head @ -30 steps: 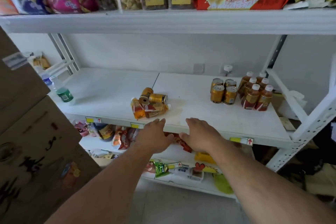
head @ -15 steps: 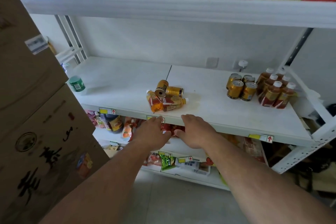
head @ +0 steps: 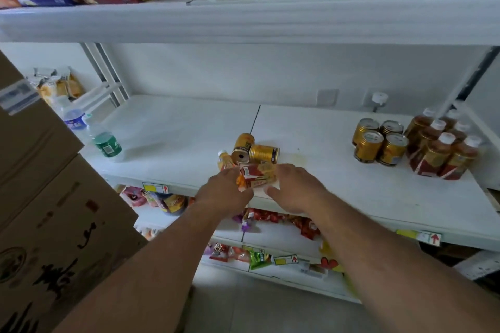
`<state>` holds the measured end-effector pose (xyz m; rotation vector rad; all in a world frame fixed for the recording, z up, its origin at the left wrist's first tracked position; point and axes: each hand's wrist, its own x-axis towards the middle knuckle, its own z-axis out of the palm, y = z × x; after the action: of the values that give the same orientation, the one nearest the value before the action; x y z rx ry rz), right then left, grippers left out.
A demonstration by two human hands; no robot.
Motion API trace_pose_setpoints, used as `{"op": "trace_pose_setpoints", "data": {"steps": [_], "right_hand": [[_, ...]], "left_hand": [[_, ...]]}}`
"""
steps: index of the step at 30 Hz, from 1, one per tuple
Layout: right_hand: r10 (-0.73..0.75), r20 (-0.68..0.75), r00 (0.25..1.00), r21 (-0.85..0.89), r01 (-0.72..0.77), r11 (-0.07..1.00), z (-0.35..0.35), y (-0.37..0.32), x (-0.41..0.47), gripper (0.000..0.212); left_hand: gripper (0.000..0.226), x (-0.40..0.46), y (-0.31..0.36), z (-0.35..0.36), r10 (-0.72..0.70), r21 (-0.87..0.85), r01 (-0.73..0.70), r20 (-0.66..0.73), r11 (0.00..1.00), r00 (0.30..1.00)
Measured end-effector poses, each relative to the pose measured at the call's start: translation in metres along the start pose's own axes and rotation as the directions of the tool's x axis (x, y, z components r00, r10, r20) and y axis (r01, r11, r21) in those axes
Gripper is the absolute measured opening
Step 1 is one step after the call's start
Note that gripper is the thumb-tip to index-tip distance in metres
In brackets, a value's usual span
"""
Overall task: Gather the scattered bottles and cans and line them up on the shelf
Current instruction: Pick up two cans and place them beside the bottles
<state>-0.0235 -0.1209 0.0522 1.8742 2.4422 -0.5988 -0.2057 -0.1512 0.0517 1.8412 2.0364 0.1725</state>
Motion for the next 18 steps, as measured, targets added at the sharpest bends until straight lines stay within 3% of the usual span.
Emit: {"op": "trace_pose_setpoints", "data": {"steps": [18], "right_hand": [[0.123,0.034,0.992,-0.001,-0.124,0.992,-0.017,-0.006,0.147,0.076]], "left_hand": [[0.067,0.186,-0.03,-0.028,-0.029,0.006,0.028,0.073,1.0,0.997]]}}
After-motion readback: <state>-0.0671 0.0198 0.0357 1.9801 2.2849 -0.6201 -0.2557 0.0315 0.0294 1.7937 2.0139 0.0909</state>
